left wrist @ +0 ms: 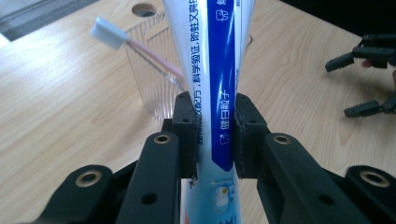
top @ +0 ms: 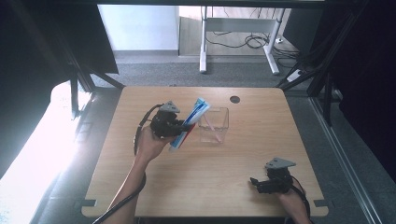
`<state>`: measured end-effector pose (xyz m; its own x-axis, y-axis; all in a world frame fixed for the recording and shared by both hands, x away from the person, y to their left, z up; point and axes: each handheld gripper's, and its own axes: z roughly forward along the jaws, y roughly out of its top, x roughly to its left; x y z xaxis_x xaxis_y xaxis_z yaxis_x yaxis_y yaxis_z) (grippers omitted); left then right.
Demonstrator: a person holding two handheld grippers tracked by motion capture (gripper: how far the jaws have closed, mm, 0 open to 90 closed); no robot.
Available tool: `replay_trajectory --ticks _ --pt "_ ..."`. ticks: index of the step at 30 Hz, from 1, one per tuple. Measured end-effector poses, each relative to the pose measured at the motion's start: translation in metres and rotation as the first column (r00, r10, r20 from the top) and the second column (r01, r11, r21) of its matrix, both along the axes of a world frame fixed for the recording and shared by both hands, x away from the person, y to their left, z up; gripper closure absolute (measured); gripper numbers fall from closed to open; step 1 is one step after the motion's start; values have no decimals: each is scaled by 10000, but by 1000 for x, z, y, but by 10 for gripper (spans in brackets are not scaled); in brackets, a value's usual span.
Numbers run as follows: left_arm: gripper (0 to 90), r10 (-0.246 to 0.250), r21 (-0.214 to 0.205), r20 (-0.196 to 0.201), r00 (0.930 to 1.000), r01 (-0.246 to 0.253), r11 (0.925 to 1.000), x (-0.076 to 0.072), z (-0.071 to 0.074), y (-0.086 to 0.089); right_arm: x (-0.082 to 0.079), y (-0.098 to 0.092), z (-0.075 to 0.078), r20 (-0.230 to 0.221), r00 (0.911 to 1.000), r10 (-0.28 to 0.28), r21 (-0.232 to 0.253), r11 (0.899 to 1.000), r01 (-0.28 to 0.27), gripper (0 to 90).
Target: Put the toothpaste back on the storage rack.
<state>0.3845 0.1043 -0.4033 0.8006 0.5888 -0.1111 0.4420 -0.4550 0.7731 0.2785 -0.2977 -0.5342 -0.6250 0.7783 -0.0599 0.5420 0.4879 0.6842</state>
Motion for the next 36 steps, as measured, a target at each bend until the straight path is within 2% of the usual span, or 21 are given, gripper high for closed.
replay_trajectory --ticks 11,22,36 --pt "746 40 -341 401 9992 -26 9994 13 12 -16 1 -1 -2 -299 9995 127 185 9998 -122 49" --pt "746 107 -680 836 9964 -50 9977 26 25 -38 2 -1 -3 -381 9990 238 274 9994 -227 7" --pt "745 203 -697 1312 9912 -112 9975 42 29 -66 2 -2 -4 -371 9990 250 281 9993 -240 6"
